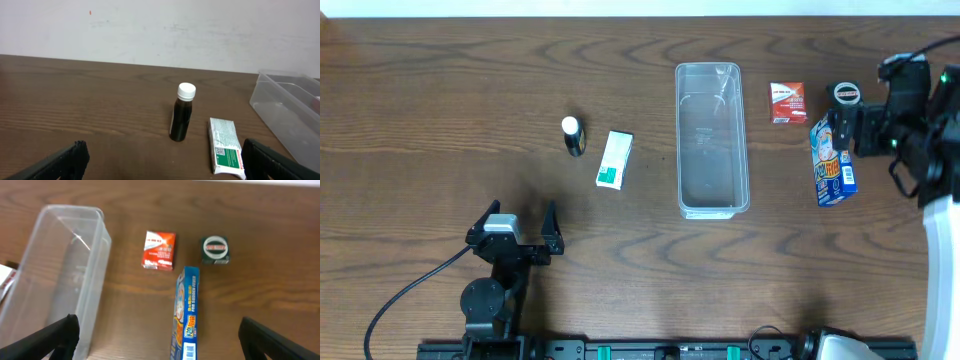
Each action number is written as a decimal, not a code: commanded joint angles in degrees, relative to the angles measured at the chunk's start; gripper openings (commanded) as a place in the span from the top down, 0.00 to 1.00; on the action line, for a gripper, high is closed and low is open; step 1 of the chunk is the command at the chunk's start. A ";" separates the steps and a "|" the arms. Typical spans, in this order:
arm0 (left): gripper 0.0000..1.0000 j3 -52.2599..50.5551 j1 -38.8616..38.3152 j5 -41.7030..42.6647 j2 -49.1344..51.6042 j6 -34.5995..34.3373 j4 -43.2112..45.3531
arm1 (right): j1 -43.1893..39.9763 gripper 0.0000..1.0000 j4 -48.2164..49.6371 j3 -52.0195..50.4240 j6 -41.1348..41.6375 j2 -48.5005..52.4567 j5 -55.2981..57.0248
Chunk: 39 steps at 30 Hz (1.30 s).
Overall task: Pack container
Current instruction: 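Move the right gripper to the upright blue KOOLFEVER box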
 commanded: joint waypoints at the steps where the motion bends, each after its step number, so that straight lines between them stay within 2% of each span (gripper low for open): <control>1: 0.02 -0.83 0.24 0.85 -0.35 0.79 -2.05 | -0.52 0.01 -0.66 1.42 -0.66 2.40 2.36; 6: 0.02 -0.83 0.24 0.85 -0.35 0.79 -2.05 | -0.85 0.01 -0.33 1.42 -5.64 5.68 6.64; 9: 0.02 -0.83 0.24 0.85 -0.35 0.79 -2.05 | -1.86 0.01 -0.61 1.42 -5.75 7.87 9.29; 39: 0.02 -0.83 0.24 0.85 -0.35 0.79 -2.05 | -2.67 0.01 1.11 1.42 -7.21 30.05 8.57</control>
